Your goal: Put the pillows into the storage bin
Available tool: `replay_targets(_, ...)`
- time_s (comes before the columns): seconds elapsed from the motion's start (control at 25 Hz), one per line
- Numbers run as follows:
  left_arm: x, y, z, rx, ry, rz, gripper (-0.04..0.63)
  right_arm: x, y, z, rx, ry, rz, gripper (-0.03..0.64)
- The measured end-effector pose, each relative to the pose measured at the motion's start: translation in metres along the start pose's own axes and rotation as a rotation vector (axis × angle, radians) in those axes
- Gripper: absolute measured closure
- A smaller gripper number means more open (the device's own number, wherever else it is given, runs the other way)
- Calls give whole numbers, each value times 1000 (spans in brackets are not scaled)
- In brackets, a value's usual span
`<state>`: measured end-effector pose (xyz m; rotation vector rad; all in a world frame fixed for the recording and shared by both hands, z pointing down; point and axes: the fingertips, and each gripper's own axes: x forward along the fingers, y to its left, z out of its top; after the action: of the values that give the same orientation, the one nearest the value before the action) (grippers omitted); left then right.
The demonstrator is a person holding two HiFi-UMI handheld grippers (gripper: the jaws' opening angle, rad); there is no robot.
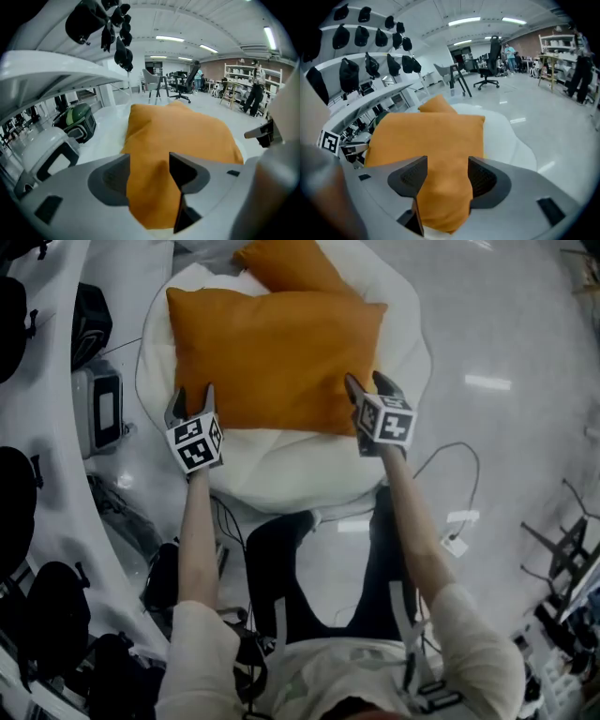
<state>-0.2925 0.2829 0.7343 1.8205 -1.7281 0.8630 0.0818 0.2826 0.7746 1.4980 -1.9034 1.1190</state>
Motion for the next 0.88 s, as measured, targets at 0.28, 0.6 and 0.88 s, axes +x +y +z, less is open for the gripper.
replay_targets(0.28, 32, 8, -22, -72, 30, -13, 353, 65, -13, -52, 76, 137, -25, 354)
replay_targets(0.6, 22, -4, -17, -7, 73, 14, 547, 59, -9, -45, 69, 180, 10, 582)
replay_targets(0.88, -42, -18, 32, -41, 52, 27, 584, -13, 1, -4, 55, 147, 5, 604)
